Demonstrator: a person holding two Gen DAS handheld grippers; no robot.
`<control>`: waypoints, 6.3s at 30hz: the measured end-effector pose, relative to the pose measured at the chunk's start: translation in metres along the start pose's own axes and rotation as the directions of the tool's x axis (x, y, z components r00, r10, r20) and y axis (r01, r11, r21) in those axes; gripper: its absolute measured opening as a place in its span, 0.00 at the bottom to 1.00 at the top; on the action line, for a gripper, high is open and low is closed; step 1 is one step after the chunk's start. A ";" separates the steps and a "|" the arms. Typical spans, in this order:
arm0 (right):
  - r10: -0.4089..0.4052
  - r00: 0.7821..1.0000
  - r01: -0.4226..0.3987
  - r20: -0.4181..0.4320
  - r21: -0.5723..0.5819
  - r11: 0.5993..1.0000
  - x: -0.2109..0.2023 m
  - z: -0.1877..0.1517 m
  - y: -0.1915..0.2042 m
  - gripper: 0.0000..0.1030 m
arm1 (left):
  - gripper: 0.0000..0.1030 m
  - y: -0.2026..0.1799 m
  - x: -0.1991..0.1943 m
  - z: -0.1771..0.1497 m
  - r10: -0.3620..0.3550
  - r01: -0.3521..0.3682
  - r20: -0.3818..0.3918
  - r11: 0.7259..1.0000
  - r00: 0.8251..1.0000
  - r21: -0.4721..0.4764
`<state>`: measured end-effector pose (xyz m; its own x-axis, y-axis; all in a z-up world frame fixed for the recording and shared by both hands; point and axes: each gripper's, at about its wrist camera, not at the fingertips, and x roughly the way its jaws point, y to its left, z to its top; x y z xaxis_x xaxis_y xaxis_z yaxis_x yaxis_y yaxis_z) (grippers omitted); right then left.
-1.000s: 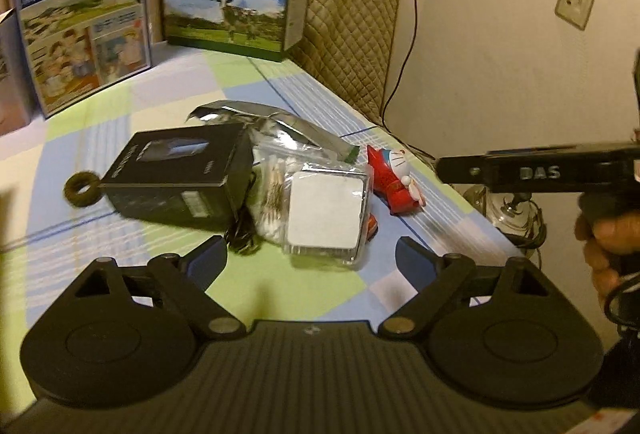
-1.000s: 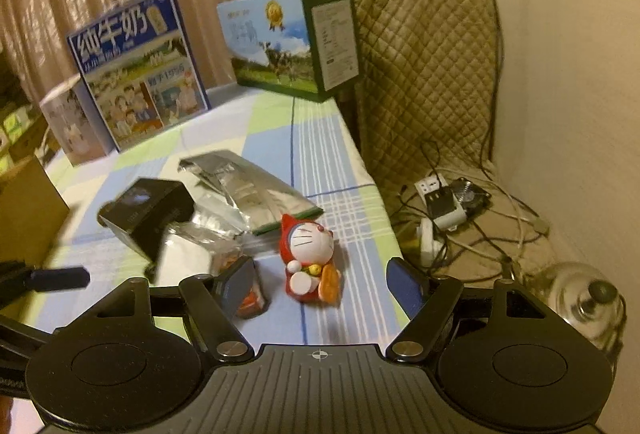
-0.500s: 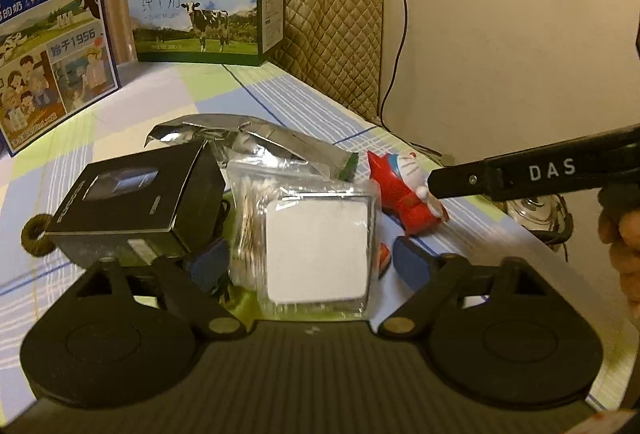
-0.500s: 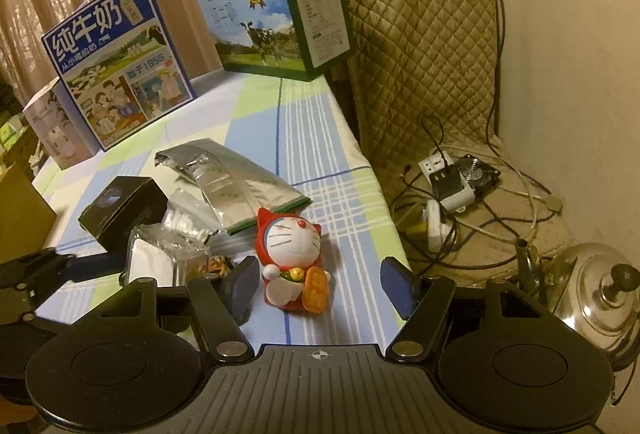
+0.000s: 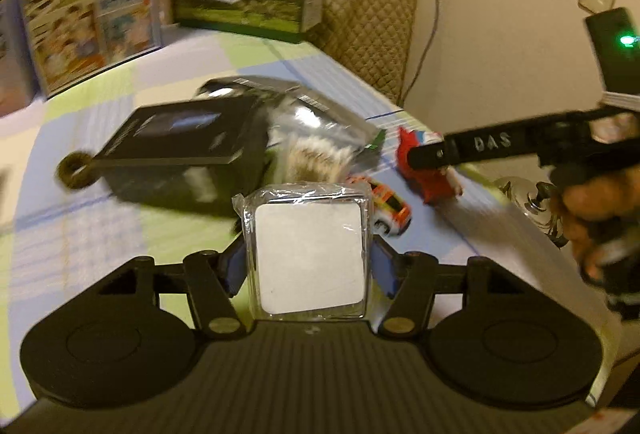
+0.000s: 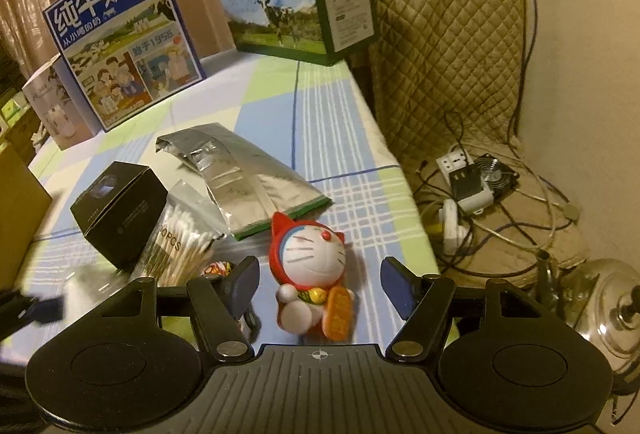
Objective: Organize objects
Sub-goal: 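Grasp the cotton swab bag with the left tool while the right tool grasps the red figure, then carry the swab bag and red figure with both tools over the box, then open both tools to drop the swab bag and figure into the box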
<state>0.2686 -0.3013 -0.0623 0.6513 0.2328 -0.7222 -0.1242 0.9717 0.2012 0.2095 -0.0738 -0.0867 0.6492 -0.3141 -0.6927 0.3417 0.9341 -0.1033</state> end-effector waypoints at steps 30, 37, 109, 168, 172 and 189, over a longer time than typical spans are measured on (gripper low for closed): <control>0.031 0.998 -0.022 0.058 -0.139 0.990 -0.051 -0.033 0.086 0.41 | 0.55 0.043 -0.090 -0.037 0.075 -0.076 -0.010 0.987 0.997 -0.142; 0.034 0.997 -0.025 0.067 -0.125 0.992 -0.095 -0.064 0.112 0.41 | 0.55 0.045 -0.125 -0.046 0.095 -0.094 0.003 0.984 0.995 -0.152; 0.228 0.965 -0.173 0.130 -0.336 0.926 -0.195 -0.080 0.250 0.41 | 0.55 0.091 -0.294 -0.048 0.220 -0.190 0.135 0.960 0.966 -0.206; 0.465 0.874 -0.481 -0.138 -0.378 0.791 -0.032 -0.023 0.462 0.41 | 0.70 0.306 -0.305 -0.066 0.424 -0.401 0.016 0.867 0.906 -0.296; 0.463 0.881 -0.465 -0.097 -0.356 0.811 -0.037 -0.015 0.459 0.56 | 0.72 0.306 -0.311 -0.070 0.429 -0.402 0.024 0.862 0.903 -0.310; 0.406 0.914 -0.391 0.003 -0.261 0.883 -0.110 -0.036 0.375 0.56 | 0.75 0.254 -0.341 -0.079 0.430 -0.385 0.056 0.854 0.901 -0.351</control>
<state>0.1236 0.0387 0.0687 0.5472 0.6067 -0.5766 -0.5597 0.7775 0.2868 0.0216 0.2836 0.0668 0.7700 0.1089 -0.6287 -0.1968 0.9778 -0.0717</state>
